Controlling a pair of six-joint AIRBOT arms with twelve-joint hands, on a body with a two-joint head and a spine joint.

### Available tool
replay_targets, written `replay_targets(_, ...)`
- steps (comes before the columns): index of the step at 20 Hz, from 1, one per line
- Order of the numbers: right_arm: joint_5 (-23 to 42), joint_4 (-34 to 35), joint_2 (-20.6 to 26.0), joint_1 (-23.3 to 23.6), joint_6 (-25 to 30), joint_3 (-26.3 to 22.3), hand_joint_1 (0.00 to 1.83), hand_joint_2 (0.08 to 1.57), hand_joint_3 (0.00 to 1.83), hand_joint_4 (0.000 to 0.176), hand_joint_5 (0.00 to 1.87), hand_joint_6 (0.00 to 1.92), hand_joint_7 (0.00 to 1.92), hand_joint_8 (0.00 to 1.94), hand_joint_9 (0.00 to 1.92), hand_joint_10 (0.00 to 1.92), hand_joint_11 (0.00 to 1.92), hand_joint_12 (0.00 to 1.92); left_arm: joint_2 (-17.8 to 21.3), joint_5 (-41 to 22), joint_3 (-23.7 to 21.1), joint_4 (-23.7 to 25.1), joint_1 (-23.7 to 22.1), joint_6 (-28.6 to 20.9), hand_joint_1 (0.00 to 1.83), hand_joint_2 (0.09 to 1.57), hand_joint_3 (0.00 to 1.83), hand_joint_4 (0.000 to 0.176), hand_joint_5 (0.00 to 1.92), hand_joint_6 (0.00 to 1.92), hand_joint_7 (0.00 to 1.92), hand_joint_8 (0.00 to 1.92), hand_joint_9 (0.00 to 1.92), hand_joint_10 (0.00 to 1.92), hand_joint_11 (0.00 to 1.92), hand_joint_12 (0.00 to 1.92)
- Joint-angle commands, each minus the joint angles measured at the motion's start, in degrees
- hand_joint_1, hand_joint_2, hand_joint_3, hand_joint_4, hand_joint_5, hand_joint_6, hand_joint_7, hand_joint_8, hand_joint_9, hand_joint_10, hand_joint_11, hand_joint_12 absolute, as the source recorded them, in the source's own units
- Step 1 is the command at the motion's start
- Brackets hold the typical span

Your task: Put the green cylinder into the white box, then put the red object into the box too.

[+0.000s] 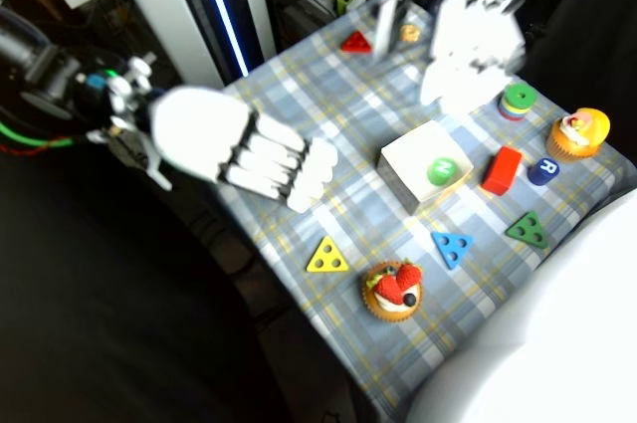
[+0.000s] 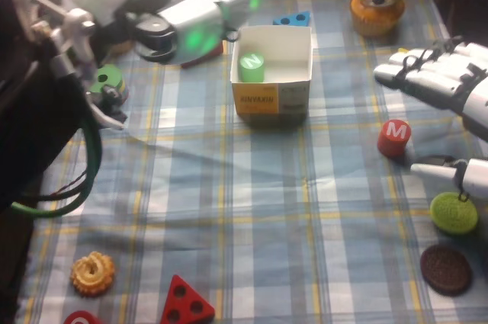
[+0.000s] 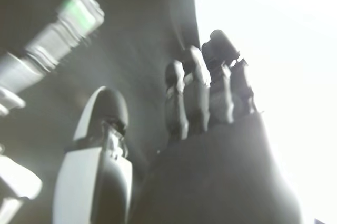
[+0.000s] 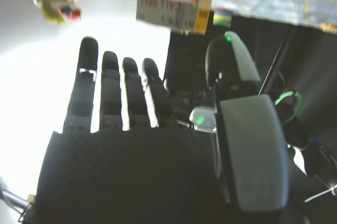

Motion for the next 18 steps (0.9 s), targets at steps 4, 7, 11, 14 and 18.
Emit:
replay_targets(4, 3.83, 0.6, -0.97, 1.19, 0.24, 1.43, 0.78, 1.22, 0.0, 0.0, 0.15, 0.0, 0.21, 0.01, 0.13, 0.15, 0.0, 1.14, 1.75, -11.58, -2.82, 4.14, 1.3, -0.42, 0.61, 1.35, 0.0, 0.0, 0.41, 0.03, 0.44, 0.02, 0.08, 0.7, 0.0, 1.38)
replay_targets(7, 3.82, 0.61, -1.01, 1.22, 0.24, 1.44, 0.78, 1.22, 0.0, 0.0, 0.15, 0.01, 0.23, 0.01, 0.14, 0.16, 0.0, 1.14, 2.32, -12.48, -3.37, 4.29, 1.83, -0.57, 0.59, 1.35, 0.0, 0.0, 0.41, 0.02, 0.43, 0.01, 0.08, 0.68, 0.0, 1.38)
replay_targets(11, 3.51, 0.61, -1.23, 1.34, 0.24, 1.69, 0.76, 1.24, 0.0, 0.0, 0.23, 0.01, 0.28, 0.01, 0.1, 0.33, 0.0, 1.09, 2.74, -13.71, -3.97, 4.59, 2.36, -0.75, 0.68, 1.35, 0.0, 0.0, 0.41, 0.02, 0.45, 0.02, 0.13, 0.66, 0.0, 1.39)
replay_targets(14, 2.94, 0.59, -1.61, 1.76, 0.24, 2.08, 0.77, 1.26, 0.0, 0.0, 0.27, 0.01, 0.34, 0.01, 0.1, 0.42, 0.0, 0.99, 3.08, -14.66, -4.33, 4.63, 2.8, -0.94, 0.76, 1.35, 0.0, 0.0, 0.43, 0.02, 0.48, 0.02, 0.18, 0.65, 0.0, 1.38)
replay_targets(18, 1.61, 0.55, -2.4, 2.44, 0.24, 2.86, 0.81, 1.27, 0.0, 0.0, 0.37, 0.04, 0.42, 0.02, 0.14, 0.46, 0.0, 0.94, 3.47, -15.62, -4.82, 4.64, 3.34, -0.98, 0.78, 1.35, 0.0, 0.0, 0.4, 0.0, 0.45, 0.01, 0.17, 0.61, 0.0, 1.35)
